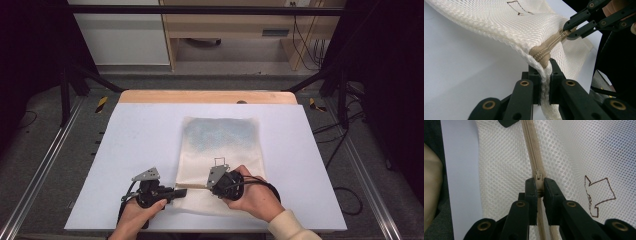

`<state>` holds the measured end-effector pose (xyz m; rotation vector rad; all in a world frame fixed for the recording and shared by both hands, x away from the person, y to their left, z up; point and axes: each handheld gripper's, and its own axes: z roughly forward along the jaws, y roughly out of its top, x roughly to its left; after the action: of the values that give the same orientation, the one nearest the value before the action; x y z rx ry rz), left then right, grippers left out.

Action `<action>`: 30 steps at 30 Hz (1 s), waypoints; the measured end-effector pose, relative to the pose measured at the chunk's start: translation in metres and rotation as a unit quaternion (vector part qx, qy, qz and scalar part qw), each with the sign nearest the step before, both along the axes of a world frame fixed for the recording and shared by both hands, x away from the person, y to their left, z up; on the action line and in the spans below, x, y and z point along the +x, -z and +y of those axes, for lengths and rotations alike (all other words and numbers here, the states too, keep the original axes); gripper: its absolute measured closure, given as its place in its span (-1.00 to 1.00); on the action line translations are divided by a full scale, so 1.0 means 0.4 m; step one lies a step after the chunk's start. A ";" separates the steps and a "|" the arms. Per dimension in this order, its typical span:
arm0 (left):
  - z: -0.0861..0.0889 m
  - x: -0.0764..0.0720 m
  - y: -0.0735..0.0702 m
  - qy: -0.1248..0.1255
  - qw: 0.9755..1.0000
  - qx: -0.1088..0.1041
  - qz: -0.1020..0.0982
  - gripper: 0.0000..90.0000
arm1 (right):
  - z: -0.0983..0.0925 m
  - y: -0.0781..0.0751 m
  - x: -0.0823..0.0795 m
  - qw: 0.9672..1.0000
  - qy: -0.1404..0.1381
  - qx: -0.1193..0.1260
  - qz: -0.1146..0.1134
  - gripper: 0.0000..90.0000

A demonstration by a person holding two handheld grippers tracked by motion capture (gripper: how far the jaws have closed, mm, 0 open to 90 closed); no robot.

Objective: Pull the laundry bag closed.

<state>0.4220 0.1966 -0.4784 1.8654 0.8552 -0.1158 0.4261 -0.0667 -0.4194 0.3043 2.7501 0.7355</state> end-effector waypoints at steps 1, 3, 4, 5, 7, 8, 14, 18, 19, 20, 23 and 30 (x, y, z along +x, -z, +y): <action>0.000 0.000 0.000 0.000 1.000 0.000 0.000 0.86 | -0.001 -0.001 0.001 1.000 -0.002 -0.002 0.001 0.82; 0.000 0.000 0.000 0.001 1.000 -0.001 0.000 0.87 | -0.003 -0.002 0.001 1.000 -0.004 0.000 0.001 0.82; -0.001 0.000 0.000 0.001 1.000 -0.002 0.000 0.86 | -0.004 -0.003 0.001 1.000 -0.005 -0.001 0.000 0.82; -0.001 0.000 -0.001 0.000 1.000 -0.001 -0.001 0.86 | -0.005 -0.005 0.000 1.000 -0.004 -0.005 -0.002 0.83; -0.001 0.000 -0.001 0.000 1.000 -0.001 -0.001 0.86 | -0.006 -0.005 0.000 1.000 -0.004 -0.005 -0.001 0.82; 0.000 0.000 -0.001 0.000 1.000 -0.001 -0.001 0.87 | -0.008 -0.005 0.000 1.000 -0.006 -0.005 0.000 0.82; 0.000 0.000 -0.001 0.000 1.000 -0.001 -0.001 0.86 | -0.023 -0.004 -0.002 1.000 0.000 -0.009 0.001 0.83; 0.000 0.000 -0.001 0.001 1.000 -0.001 -0.001 0.87 | -0.044 -0.004 -0.004 1.000 0.007 -0.008 0.002 0.83; 0.000 0.000 -0.001 0.001 1.000 -0.001 -0.001 0.87 | -0.044 -0.004 -0.004 1.000 0.007 -0.008 0.002 0.83; 0.000 0.000 -0.001 0.000 1.000 -0.001 -0.001 0.86 | -0.048 -0.004 -0.004 1.000 0.007 -0.008 0.002 0.82; 0.001 0.000 -0.001 0.000 1.000 -0.002 -0.001 0.86 | -0.062 -0.005 -0.005 1.000 0.015 -0.006 0.003 0.83; 0.000 0.000 0.000 0.001 1.000 -0.002 -0.001 0.86 | -0.085 -0.010 -0.008 1.000 0.019 -0.010 0.003 0.82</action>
<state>0.4218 0.1965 -0.4783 1.8620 0.8519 -0.1160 0.4231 -0.1005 -0.4155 0.3551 2.7469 0.6987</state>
